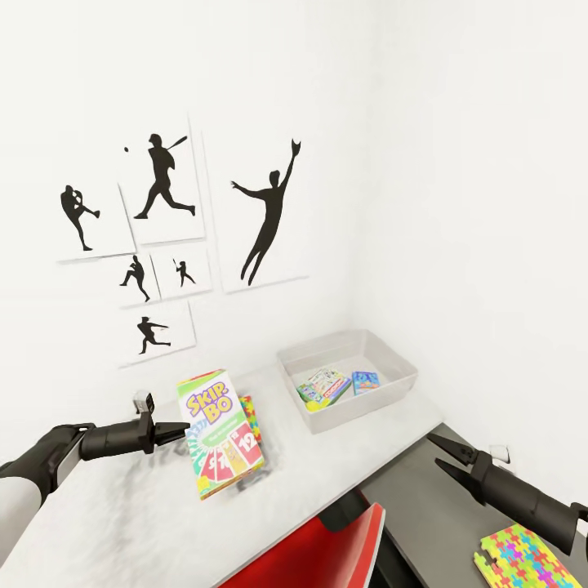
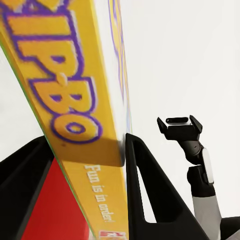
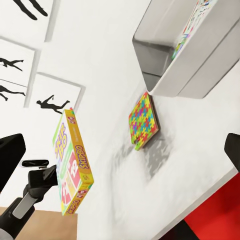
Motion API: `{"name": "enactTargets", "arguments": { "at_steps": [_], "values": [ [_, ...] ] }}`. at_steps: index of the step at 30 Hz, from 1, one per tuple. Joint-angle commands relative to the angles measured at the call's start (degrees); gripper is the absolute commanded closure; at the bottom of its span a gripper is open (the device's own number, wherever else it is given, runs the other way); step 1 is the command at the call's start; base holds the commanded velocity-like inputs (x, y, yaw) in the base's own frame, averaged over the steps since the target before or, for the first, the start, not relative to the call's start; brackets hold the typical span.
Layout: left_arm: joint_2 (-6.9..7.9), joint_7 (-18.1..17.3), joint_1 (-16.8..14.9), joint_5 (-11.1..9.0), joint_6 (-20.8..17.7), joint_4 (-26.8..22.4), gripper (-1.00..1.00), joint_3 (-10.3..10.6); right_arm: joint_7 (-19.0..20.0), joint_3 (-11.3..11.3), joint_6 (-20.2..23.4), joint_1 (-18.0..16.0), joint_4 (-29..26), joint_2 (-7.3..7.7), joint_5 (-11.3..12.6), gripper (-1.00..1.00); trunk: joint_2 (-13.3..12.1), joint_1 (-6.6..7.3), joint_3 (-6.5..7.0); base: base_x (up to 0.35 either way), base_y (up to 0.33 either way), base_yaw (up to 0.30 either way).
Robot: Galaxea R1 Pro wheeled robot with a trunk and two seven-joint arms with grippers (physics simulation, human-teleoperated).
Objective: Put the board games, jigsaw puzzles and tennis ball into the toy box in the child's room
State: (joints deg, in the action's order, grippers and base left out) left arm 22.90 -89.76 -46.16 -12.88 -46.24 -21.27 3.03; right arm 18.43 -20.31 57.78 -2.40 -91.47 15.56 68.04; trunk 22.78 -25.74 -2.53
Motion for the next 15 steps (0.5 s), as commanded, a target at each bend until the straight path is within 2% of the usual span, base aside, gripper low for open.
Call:
{"name": "enactTargets", "arguments": {
  "at_steps": [1, 15],
  "values": [
    [0.05, -0.24, -0.04, -0.22, -0.60, 0.00, 1.00, 0.31, 0.58, -0.08, 0.23, -0.06, 0.01, 0.00, -0.55, -1.00, 0.13, -0.04, -0.14, 0.000, 0.000, 0.000],
    [0.04, -0.24, -0.01, -0.22, -0.60, 0.00, 1.00, 0.31, 0.71, -0.16, 0.27, -0.06, 0.03, 0.08, -0.63, -1.00, 0.13, -0.04, -0.14, 0.000, 0.000, 0.000]
  ]
}}
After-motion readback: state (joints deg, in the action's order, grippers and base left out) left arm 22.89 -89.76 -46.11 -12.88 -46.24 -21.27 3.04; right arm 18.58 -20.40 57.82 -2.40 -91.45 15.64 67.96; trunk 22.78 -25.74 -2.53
